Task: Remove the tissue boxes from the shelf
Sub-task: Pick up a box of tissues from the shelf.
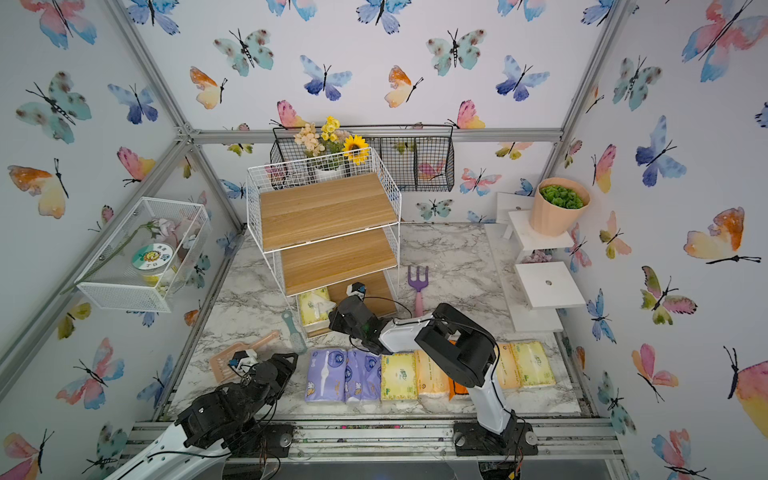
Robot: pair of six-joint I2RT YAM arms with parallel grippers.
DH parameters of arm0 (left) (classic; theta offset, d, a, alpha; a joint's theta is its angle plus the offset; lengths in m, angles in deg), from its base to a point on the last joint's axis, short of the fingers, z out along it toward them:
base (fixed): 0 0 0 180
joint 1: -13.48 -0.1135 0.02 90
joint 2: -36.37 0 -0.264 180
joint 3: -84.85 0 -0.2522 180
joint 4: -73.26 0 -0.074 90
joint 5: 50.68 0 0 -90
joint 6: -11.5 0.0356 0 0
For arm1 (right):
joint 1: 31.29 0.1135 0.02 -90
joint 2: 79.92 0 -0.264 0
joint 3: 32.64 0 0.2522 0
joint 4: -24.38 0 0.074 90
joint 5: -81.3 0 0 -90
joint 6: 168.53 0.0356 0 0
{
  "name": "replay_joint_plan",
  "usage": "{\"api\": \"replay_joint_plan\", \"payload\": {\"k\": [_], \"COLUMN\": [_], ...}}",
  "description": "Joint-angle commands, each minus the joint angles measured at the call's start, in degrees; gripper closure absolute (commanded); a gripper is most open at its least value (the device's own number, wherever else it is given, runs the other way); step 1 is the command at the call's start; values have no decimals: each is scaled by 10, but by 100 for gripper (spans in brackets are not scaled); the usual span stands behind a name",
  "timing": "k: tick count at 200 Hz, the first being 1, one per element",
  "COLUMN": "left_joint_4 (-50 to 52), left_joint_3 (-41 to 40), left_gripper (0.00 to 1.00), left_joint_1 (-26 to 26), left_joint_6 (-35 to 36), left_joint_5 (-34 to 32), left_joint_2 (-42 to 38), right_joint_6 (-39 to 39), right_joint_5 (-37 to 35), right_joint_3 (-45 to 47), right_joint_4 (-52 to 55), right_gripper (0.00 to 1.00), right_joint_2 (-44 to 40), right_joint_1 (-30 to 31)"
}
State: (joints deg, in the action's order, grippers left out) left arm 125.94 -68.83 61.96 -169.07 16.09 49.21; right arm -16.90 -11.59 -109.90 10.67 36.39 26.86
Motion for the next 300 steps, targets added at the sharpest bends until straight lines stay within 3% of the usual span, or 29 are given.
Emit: {"api": "replay_joint_plan", "payload": {"k": [1,65,151,230,300], "left_joint_4": [18,-20,-286,-484,-646], "left_joint_3": [13,19,-40,-40,6], "left_gripper": [36,25,11,4,1], "left_joint_1": [1,1,1,1,1], "left_joint_6": [-6,-24,-111,-196,-201], "left_joint_5": [-26,-34,-3,62,102], "left_joint_2": [-5,-8,4,134,261], "right_joint_6": [-8,-7,15,16,32], "right_joint_5": [5,25,40,47,74], "right_joint_3": [-10,31,117,145,165], "right_joint_4": [9,13,58,107,91], "right_gripper": [97,97,97,97,98], "right_joint_2": [0,-73,-224,-355,-451], "right_joint_1": [-2,-2,-2,-2,-3]}}
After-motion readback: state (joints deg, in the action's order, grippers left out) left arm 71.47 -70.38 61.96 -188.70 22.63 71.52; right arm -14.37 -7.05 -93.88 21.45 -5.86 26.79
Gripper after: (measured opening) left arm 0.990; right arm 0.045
